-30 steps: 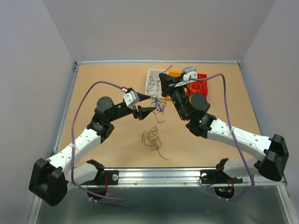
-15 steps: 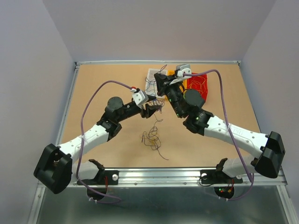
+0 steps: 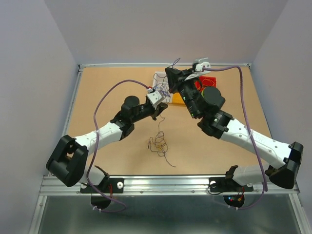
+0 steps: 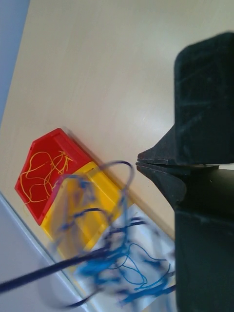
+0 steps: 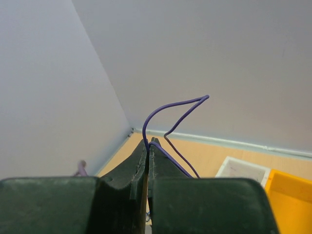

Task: Untangle the cables

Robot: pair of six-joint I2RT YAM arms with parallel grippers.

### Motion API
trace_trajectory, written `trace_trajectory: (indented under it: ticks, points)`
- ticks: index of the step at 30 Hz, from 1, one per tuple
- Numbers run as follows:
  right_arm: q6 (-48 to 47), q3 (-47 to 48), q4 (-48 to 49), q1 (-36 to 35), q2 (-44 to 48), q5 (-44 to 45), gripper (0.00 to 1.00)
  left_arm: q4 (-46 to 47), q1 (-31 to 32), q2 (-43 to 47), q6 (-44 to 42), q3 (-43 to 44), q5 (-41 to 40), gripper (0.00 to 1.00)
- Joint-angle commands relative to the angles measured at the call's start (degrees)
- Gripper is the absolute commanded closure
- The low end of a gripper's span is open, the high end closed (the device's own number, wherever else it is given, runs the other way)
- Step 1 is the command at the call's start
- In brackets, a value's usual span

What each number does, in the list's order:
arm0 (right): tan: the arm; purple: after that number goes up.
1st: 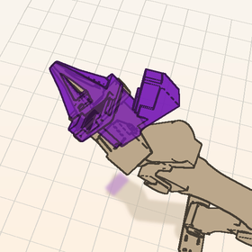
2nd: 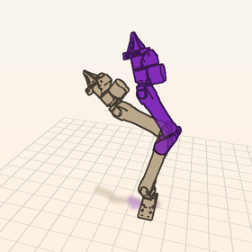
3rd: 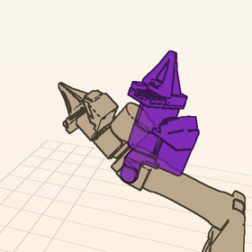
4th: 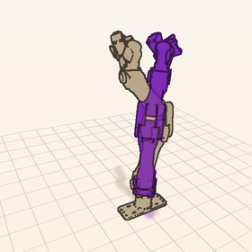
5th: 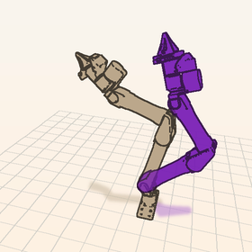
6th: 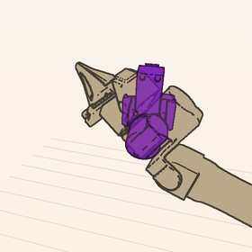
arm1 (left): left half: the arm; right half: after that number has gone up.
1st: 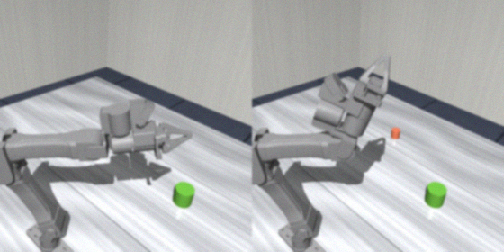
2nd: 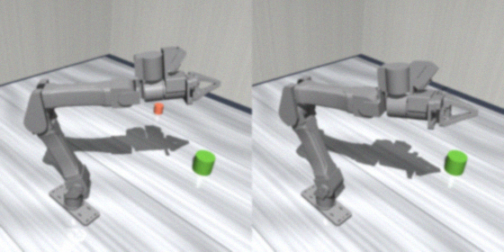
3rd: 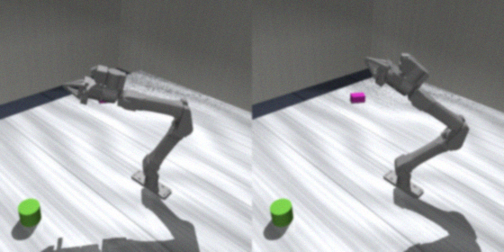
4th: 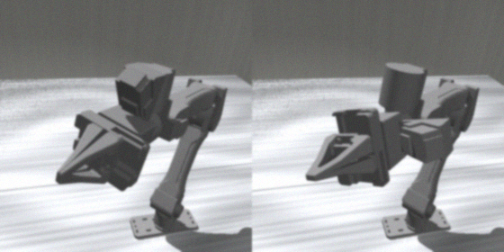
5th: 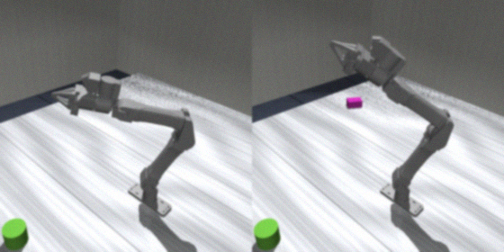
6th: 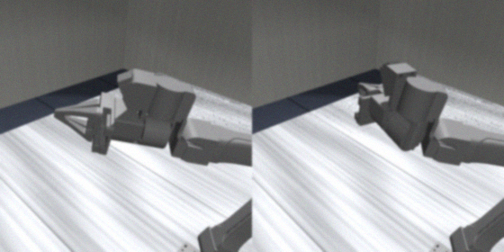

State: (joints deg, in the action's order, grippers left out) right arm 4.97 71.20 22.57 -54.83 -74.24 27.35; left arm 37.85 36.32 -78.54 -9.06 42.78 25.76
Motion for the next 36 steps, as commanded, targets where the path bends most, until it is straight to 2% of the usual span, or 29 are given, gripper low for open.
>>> trace_trajectory:
  ticks: [1, 4, 10, 11, 14, 15, 18, 23, 27, 36]
  points:
    - [-0.05, 10.43, -1.91, -0.1, 4.62, 2.0, 0.99, -0.84, 0.42, -0.29, -2.28, 2.3, -1.32, 0.93]
    - [0.04, 13.35, -4.37, -0.1, 5.68, 3.14, 0.99, -0.93, 0.42, -0.12, -2.72, 1.78, -1.59, 1.0]
    - [0.04, 15.99, -5.6, -0.02, 6.91, 6.04, 0.99, -0.93, 0.34, 1.63, -2.8, 0.99, -2.2, 1.0]
    - [0.39, 15.73, -5.69, -0.1, 7.0, 5.96, 1.0, -0.84, 0.42, 2.6, -2.81, 0.64, -1.42, 0.97]
    - [1.17, 15.02, -5.87, -0.1, 7.53, 6.04, 0.99, 0.99, 0.34, 7.6, -2.98, -1.91, 0.08, 0.77]
    - [1.35, 14.41, -5.87, -0.1, 7.62, 6.22, 0.99, 1.52, 0.34, 9.01, -2.89, -3.57, 0.78, 0.56]
    - [1.79, 13.53, -5.87, -0.02, 7.27, 6.48, 0.99, 2.58, 0.34, 14.55, -3.33, -6.3, 1.31, 0.32]
    - [3.63, 11.51, -5.78, -0.02, 6.3, 5.87, 1.0, 3.64, 0.33, 20.78, -3.6, -8.42, 3.24, 0.23]
    - [5.66, 8.79, -4.29, -0.1, 5.86, 4.12, 0.99, 5.57, 0.34, 22.29, -3.07, -9.47, 2.81, 0.18]
    - [10.23, 7.03, -4.73, -0.1, 4.28, -3.09, 1.0, 11.11, 0.33, 21.59, -2.89, -10.62, 4.04, 0.16]
